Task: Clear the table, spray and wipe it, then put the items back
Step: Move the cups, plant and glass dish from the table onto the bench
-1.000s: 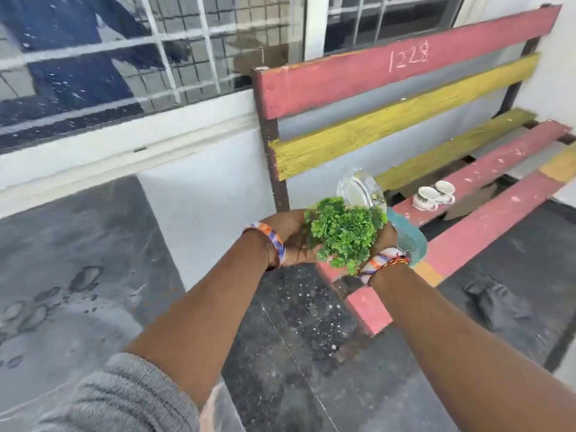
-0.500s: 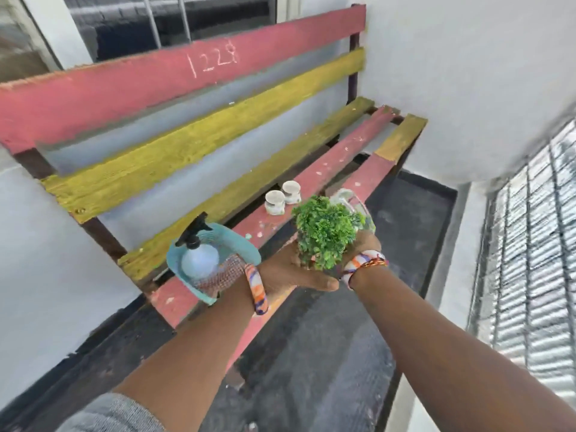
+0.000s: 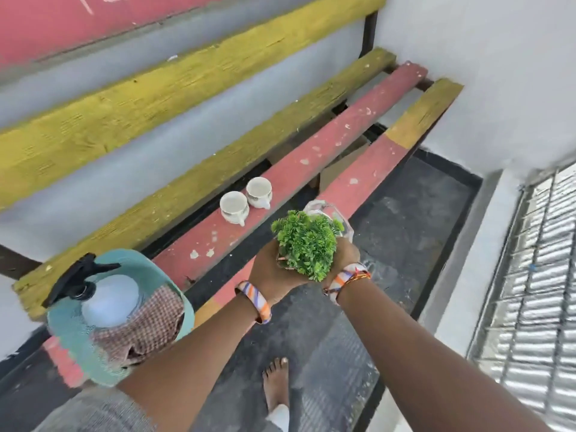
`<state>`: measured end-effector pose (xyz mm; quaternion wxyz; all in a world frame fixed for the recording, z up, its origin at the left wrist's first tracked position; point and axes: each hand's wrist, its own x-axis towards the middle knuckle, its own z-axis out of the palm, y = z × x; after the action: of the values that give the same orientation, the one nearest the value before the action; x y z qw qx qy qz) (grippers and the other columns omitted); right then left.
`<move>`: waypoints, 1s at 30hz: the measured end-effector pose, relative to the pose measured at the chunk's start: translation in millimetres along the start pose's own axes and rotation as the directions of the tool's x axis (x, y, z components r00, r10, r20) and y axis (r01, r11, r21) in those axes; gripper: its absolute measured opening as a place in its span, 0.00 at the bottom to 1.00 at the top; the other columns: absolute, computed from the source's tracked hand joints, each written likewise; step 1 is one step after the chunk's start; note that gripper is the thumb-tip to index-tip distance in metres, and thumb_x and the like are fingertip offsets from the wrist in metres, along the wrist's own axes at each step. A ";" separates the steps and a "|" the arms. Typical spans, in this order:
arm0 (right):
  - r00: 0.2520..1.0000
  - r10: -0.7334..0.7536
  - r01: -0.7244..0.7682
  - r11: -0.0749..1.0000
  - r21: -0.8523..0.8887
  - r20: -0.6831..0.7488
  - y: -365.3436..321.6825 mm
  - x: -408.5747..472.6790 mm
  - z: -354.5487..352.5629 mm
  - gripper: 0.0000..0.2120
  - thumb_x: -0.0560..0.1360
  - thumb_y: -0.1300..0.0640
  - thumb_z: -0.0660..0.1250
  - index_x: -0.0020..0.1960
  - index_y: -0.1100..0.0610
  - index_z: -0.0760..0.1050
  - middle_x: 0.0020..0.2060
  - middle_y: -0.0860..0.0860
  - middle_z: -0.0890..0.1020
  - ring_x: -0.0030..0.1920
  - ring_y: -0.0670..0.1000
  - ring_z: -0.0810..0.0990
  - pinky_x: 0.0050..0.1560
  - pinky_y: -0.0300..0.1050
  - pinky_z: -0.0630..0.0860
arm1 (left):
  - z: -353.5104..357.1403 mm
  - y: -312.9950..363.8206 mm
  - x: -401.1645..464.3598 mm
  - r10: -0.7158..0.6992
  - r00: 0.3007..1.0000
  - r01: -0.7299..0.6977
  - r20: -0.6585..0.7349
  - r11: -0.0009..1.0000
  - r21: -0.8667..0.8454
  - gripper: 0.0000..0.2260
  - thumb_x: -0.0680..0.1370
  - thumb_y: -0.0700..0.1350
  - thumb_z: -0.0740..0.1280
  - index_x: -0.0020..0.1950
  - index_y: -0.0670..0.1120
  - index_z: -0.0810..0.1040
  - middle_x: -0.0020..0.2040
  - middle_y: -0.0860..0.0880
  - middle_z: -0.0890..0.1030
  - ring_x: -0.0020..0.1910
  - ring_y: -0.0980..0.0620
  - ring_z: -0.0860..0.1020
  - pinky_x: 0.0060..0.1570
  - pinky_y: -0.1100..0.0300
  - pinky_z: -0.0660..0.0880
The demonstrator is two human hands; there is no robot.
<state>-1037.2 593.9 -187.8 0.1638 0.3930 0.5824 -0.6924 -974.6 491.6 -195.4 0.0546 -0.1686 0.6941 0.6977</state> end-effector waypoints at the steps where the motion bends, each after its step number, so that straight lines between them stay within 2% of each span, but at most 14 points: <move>1: 1.000 0.018 -0.018 1.000 -0.003 -0.013 -0.9 16.4 1.2 0.20 0.77 0.65 0.56 0.68 0.69 0.66 0.58 0.63 0.77 0.54 0.61 0.77 0.49 0.47 0.71 | 3.7 -7.9 11.2 0.006 1.000 -0.006 0.002 1.000 0.001 0.32 0.47 0.55 0.81 0.48 0.49 0.80 0.40 0.59 0.85 0.45 0.61 0.82 0.55 0.50 0.76; 2: 0.999 0.029 -0.029 1.000 -0.002 -0.036 -2.3 25.7 2.7 0.20 0.77 0.66 0.55 0.68 0.68 0.65 0.59 0.63 0.76 0.53 0.61 0.77 0.48 0.47 0.71 | 6.5 -6.9 17.2 -0.033 0.998 0.039 -0.055 0.992 0.120 0.31 0.51 0.50 0.80 0.51 0.46 0.79 0.44 0.58 0.84 0.46 0.63 0.82 0.55 0.52 0.76; 5: 0.997 0.021 -0.024 0.999 -0.038 -0.070 -4.0 60.5 8.0 0.20 0.79 0.66 0.50 0.71 0.65 0.61 0.62 0.63 0.73 0.50 0.56 0.74 0.33 0.39 0.75 | 7.1 -20.7 35.4 -0.112 0.966 0.172 -0.235 0.952 0.253 0.30 0.61 0.35 0.78 0.61 0.34 0.73 0.56 0.39 0.80 0.57 0.45 0.79 0.56 0.54 0.73; 8: 0.998 0.066 -0.067 0.997 -0.038 -0.020 -4.1 94.8 13.2 0.20 0.79 0.66 0.49 0.70 0.59 0.60 0.57 0.60 0.70 0.50 0.58 0.74 0.21 0.41 0.76 | -0.7 -45.0 56.2 -0.180 0.924 0.294 -0.336 0.898 0.328 0.28 0.62 0.34 0.78 0.60 0.34 0.74 0.56 0.36 0.79 0.54 0.43 0.79 0.55 0.56 0.74; 11: 0.994 0.087 -0.078 0.988 -0.135 0.067 2.5 124.9 15.8 0.19 0.79 0.67 0.50 0.69 0.58 0.60 0.58 0.60 0.69 0.49 0.59 0.74 0.32 0.52 0.80 | -4.1 -64.9 65.3 -0.175 0.933 0.283 -0.315 0.897 0.339 0.17 0.67 0.38 0.73 0.54 0.34 0.80 0.51 0.40 0.83 0.41 0.59 0.82 0.44 0.66 0.77; 12: 0.990 0.092 -0.072 0.981 -0.178 0.105 4.3 132.0 17.7 0.19 0.79 0.67 0.51 0.69 0.59 0.61 0.61 0.61 0.70 0.52 0.60 0.73 0.39 0.55 0.79 | -4.5 -72.7 68.9 -0.125 0.945 0.233 -0.301 0.905 0.357 0.10 0.70 0.42 0.68 0.47 0.37 0.84 0.45 0.43 0.84 0.38 0.59 0.83 0.38 0.65 0.79; 14: 0.981 0.117 -0.069 0.957 -0.282 0.157 7.6 141.0 20.5 0.20 0.79 0.68 0.52 0.70 0.59 0.62 0.63 0.60 0.70 0.56 0.62 0.72 0.48 0.58 0.76 | -1.7 -80.4 73.1 -0.217 0.919 0.289 -0.329 0.939 0.186 0.15 0.73 0.42 0.62 0.33 0.44 0.86 0.35 0.46 0.86 0.33 0.52 0.85 0.31 0.58 0.81; 16: 0.972 0.156 -0.084 0.928 -0.364 0.174 8.2 143.1 22.7 0.20 0.79 0.68 0.53 0.69 0.57 0.64 0.64 0.59 0.70 0.59 0.62 0.72 0.53 0.60 0.76 | -1.3 -88.4 70.0 -0.250 0.921 0.288 -0.298 0.954 0.088 0.09 0.65 0.43 0.74 0.42 0.39 0.85 0.40 0.42 0.86 0.42 0.46 0.85 0.40 0.52 0.82; 17: 0.968 0.179 -0.099 0.916 -0.390 0.175 9.4 145.7 23.1 0.20 0.79 0.68 0.53 0.69 0.57 0.65 0.65 0.59 0.70 0.60 0.63 0.72 0.54 0.62 0.76 | -1.3 -90.1 70.5 -0.267 0.909 0.334 -0.321 0.927 0.174 0.19 0.61 0.40 0.77 0.49 0.34 0.82 0.44 0.43 0.86 0.47 0.46 0.84 0.47 0.49 0.79; 19: 0.967 0.203 -0.124 0.904 -0.410 0.156 10.8 148.3 22.8 0.20 0.78 0.69 0.54 0.68 0.57 0.67 0.66 0.59 0.71 0.63 0.65 0.72 0.56 0.64 0.75 | -4.5 -104.5 68.3 -0.271 0.897 0.350 -0.350 0.918 0.186 0.28 0.57 0.37 0.79 0.54 0.33 0.77 0.43 0.53 0.86 0.48 0.55 0.83 0.55 0.40 0.75; 21: 0.973 0.195 -0.123 0.894 -0.432 0.126 12.3 150.1 22.3 0.20 0.78 0.70 0.56 0.68 0.57 0.69 0.65 0.59 0.72 0.62 0.65 0.73 0.55 0.63 0.76 | -1.8 -113.7 69.2 -0.245 0.910 0.331 -0.333 0.915 0.231 0.25 0.59 0.41 0.76 0.54 0.36 0.78 0.48 0.43 0.84 0.53 0.44 0.82 0.57 0.35 0.73; 24: 0.982 0.165 -0.098 0.867 -0.488 0.097 12.5 152.5 21.2 0.20 0.76 0.70 0.59 0.65 0.57 0.70 0.62 0.58 0.73 0.53 0.62 0.74 0.50 0.60 0.79 | 2.5 -106.7 70.4 -0.310 0.865 0.422 -0.395 0.875 0.238 0.27 0.64 0.42 0.76 0.59 0.30 0.74 0.56 0.34 0.79 0.57 0.37 0.78 0.60 0.48 0.74; 28: 0.983 0.160 -0.090 0.844 -0.528 0.088 10.5 152.0 18.6 0.22 0.75 0.73 0.59 0.65 0.58 0.70 0.58 0.58 0.71 0.59 0.65 0.73 0.49 0.56 0.78 | 7.8 -111.6 58.0 -0.155 0.893 0.305 -0.423 0.899 0.313 0.38 0.62 0.45 0.78 0.68 0.38 0.68 0.61 0.41 0.79 0.60 0.43 0.78 0.59 0.63 0.69; 30: 0.987 0.132 -0.061 0.838 -0.542 0.093 12.4 152.2 16.0 0.21 0.75 0.73 0.59 0.65 0.57 0.70 0.52 0.56 0.71 0.53 0.62 0.75 0.49 0.54 0.78 | 5.9 -117.3 55.6 -0.139 0.892 0.297 -0.429 0.897 0.327 0.40 0.62 0.43 0.79 0.70 0.41 0.65 0.63 0.43 0.78 0.62 0.44 0.76 0.59 0.64 0.67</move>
<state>-1131.3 610.8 -307.9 0.3385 0.3156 0.7208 -0.5160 -991.3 492.2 -324.3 0.0250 -0.3703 0.7896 0.4886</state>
